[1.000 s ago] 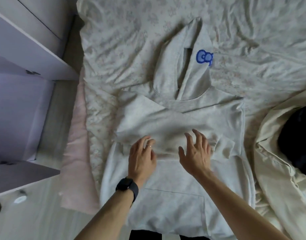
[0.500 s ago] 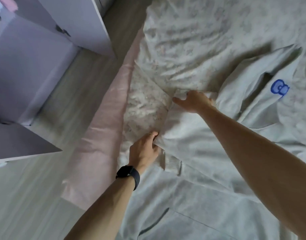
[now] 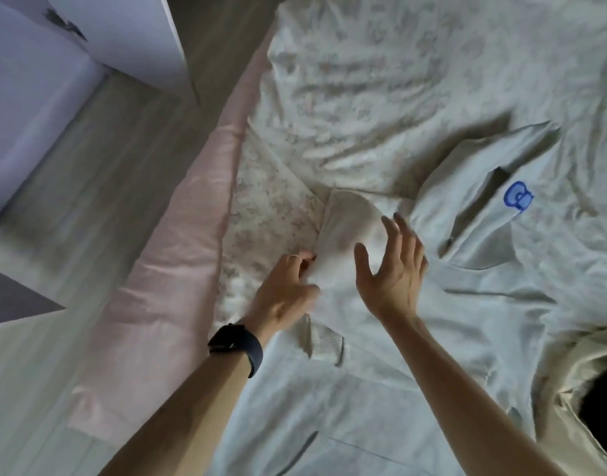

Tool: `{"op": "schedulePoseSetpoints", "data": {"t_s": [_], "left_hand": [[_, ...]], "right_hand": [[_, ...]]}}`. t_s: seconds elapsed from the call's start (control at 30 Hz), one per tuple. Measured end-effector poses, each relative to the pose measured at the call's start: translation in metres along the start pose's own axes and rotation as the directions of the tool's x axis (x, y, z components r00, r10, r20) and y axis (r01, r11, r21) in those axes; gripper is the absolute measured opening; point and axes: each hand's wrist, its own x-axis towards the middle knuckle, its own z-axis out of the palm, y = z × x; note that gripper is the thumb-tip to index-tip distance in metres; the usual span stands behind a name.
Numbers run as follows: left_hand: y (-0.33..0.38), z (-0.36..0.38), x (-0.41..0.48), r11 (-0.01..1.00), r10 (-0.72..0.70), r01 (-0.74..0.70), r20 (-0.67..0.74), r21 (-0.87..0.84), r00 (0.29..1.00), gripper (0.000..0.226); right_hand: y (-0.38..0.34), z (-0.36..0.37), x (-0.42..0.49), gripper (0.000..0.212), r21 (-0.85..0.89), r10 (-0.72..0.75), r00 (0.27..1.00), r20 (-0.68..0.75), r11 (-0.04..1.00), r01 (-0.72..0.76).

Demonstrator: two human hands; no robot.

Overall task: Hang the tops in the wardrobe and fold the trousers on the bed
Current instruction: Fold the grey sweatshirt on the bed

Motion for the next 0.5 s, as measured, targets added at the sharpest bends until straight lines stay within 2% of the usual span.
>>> {"op": "schedulePoseSetpoints", "data": {"t_s": [0.07, 0.1, 0.13, 0.17, 0.23, 0.3, 0.37, 0.5], "left_hand": [[0.026, 0.001, 0.019, 0.992, 0.027, -0.038, -0.091, -0.119, 0.995, 0.037], [0.037, 0.0, 0.03, 0.995, 0.078, -0.086, -0.161, -0.041, 0.984, 0.038], [0.044, -0.002, 0.043, 0.982, 0.162, -0.138, -0.203, 0.127, 0.966, 0.042], [0.049, 0.001, 0.055, 0.929, 0.257, -0.191, -0.181, 0.316, 0.949, 0.046], [0.056, 0.013, 0.073, 0.783, 0.352, -0.271, -0.04, 0.56, 0.935, 0.05], [0.065, 0.031, 0.082, 0.692, 0.331, -0.309, 0.093, 0.652, 0.939, 0.051], [0.065, 0.04, 0.089, 0.675, 0.239, -0.275, 0.149, 0.685, 0.959, 0.052], [0.06, 0.051, 0.101, 0.611, 0.059, -0.144, 0.137, 0.778, 0.989, 0.059]], "right_hand": [[0.023, -0.002, -0.027, 0.063, 0.01, 0.169, 0.985, 0.019, 0.986, -0.169], [0.037, -0.001, -0.032, 0.065, -0.001, 0.265, 0.964, 0.038, 0.964, -0.265], [0.051, -0.001, -0.033, 0.067, -0.026, 0.352, 0.934, 0.062, 0.936, -0.351], [0.066, -0.002, -0.033, 0.069, -0.07, 0.417, 0.905, 0.084, 0.909, -0.412], [0.094, -0.003, -0.039, 0.07, -0.17, 0.455, 0.884, 0.107, 0.884, -0.435], [0.122, -0.006, -0.046, 0.067, -0.206, 0.466, 0.879, 0.101, 0.874, -0.44], [0.14, -0.008, -0.046, 0.055, -0.24, 0.457, 0.885, 0.086, 0.872, -0.427], [0.171, -0.025, -0.039, 0.024, -0.174, 0.359, 0.933, -0.013, 0.918, -0.355]]}}
